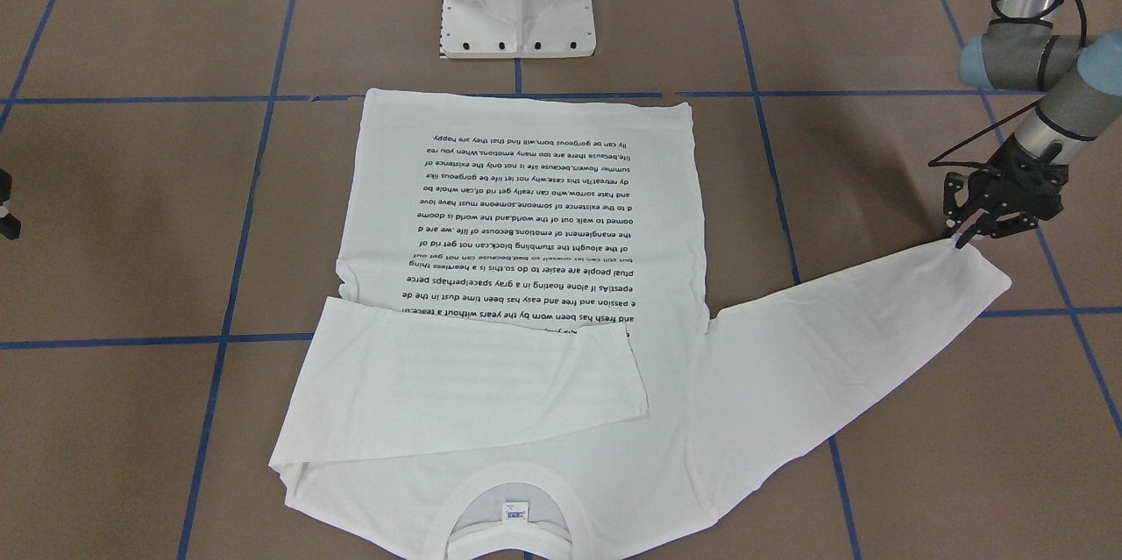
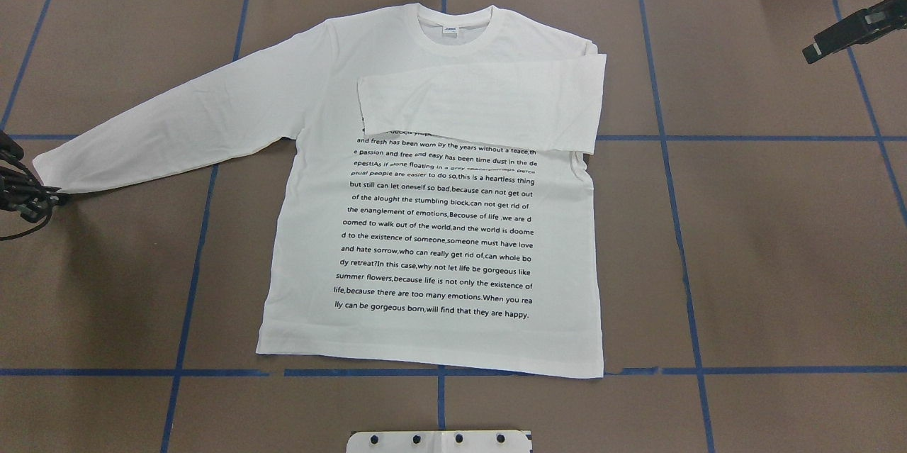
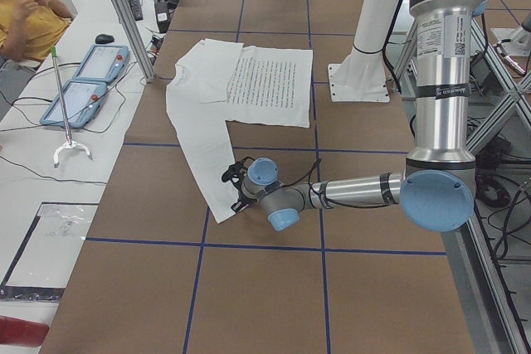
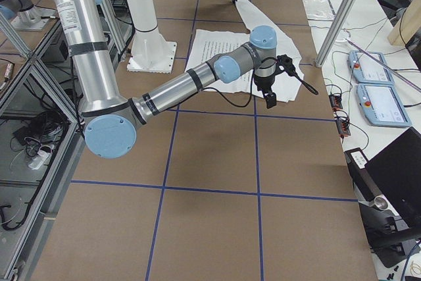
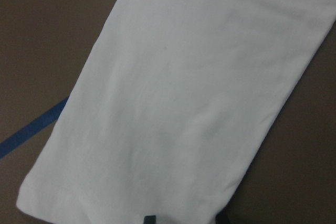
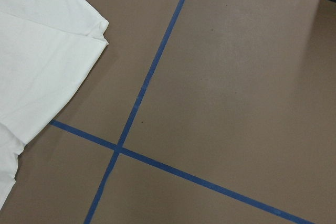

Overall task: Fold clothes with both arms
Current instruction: 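Grasp the sleeve cuff nearest the left gripper and lift it, then carry the sleeve across the shirt body with the left gripper, then release the sleeve and withdraw the left gripper while the right gripper reaches in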

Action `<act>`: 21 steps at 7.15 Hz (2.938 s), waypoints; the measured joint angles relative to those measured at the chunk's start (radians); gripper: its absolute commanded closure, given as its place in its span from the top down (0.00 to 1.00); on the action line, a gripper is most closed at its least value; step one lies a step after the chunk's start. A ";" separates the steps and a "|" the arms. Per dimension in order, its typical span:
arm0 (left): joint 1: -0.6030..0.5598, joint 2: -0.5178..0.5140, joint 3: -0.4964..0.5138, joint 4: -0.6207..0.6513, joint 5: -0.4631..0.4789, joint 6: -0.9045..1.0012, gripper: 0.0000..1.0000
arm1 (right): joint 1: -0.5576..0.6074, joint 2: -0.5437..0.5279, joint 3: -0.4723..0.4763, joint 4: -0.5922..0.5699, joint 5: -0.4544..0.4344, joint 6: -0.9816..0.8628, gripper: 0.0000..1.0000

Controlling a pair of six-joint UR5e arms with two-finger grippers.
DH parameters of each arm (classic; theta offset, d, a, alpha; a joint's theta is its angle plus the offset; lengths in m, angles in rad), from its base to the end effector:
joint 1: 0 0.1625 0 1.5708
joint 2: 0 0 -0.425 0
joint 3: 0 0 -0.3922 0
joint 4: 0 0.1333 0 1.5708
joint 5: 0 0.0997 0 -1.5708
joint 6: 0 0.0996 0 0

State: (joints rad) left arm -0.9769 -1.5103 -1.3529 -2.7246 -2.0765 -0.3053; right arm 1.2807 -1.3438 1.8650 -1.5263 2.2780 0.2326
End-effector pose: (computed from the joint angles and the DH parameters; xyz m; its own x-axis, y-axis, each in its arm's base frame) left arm 0.1993 -0.4472 0.6738 0.6008 0.6013 -0.5268 -0.1866 0.7462 0.6390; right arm -0.0946 -0.5567 0.3918 0.6675 -0.3498 0.6573 0.0900 0.9142 0.3951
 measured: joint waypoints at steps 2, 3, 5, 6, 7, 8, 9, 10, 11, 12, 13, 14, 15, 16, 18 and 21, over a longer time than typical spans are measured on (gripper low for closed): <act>-0.008 -0.005 -0.011 -0.001 0.000 0.001 0.00 | 0.000 0.000 0.000 0.000 0.000 0.001 1.00; -0.025 -0.008 -0.032 -0.001 -0.001 0.000 0.00 | 0.000 0.000 -0.001 0.000 0.000 0.001 1.00; -0.102 -0.029 -0.121 -0.001 0.000 -0.031 0.00 | -0.001 -0.002 -0.001 0.000 0.000 0.001 1.00; -0.130 -0.062 -0.160 0.003 0.000 -0.114 0.00 | -0.001 -0.005 0.000 0.000 0.000 0.002 1.00; -0.141 -0.127 -0.181 0.013 -0.001 -0.251 0.00 | -0.001 -0.008 0.001 0.000 0.000 0.002 1.00; -0.141 -0.216 -0.185 0.032 0.000 -0.398 0.00 | -0.001 -0.009 0.001 0.000 0.000 0.002 1.00; -0.129 -0.317 -0.185 0.071 0.002 -0.544 0.00 | -0.001 -0.010 0.000 0.000 0.000 0.003 1.00; -0.091 -0.426 -0.182 0.122 0.009 -0.682 0.00 | -0.001 -0.013 0.000 0.000 -0.001 0.003 1.00; -0.031 -0.530 -0.173 0.167 0.039 -0.796 0.00 | -0.001 -0.017 -0.001 0.000 -0.001 0.003 1.00; 0.047 -0.626 -0.157 0.200 0.104 -0.888 0.00 | -0.001 -0.021 -0.001 0.000 -0.001 0.003 1.00; 0.134 -0.699 -0.142 0.215 0.180 -0.943 0.00 | -0.001 -0.024 0.000 0.000 -0.001 0.003 1.00; 0.211 -0.750 -0.122 0.220 0.249 -0.965 0.00 | 0.001 -0.027 0.000 0.000 -0.002 0.004 1.00; 0.279 -0.798 -0.078 0.221 0.318 -0.971 0.00 | 0.002 -0.028 0.000 0.000 -0.002 0.004 1.00; 0.333 -0.848 -0.016 0.219 0.376 -0.972 0.05 | 0.003 -0.029 0.000 0.000 -0.002 0.004 1.00; 0.395 -0.939 0.089 0.214 0.424 -0.974 0.99 | 0.004 -0.029 -0.001 0.000 -0.002 0.005 1.00; 0.454 -0.973 0.112 0.246 0.450 -0.935 1.00 | 0.001 -0.020 0.001 0.000 -0.002 0.028 1.00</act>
State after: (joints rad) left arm -0.5233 -2.4835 -1.2410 -2.4789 -1.6269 -1.2400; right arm 1.2814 -1.3637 1.8663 -1.5263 2.2761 0.2601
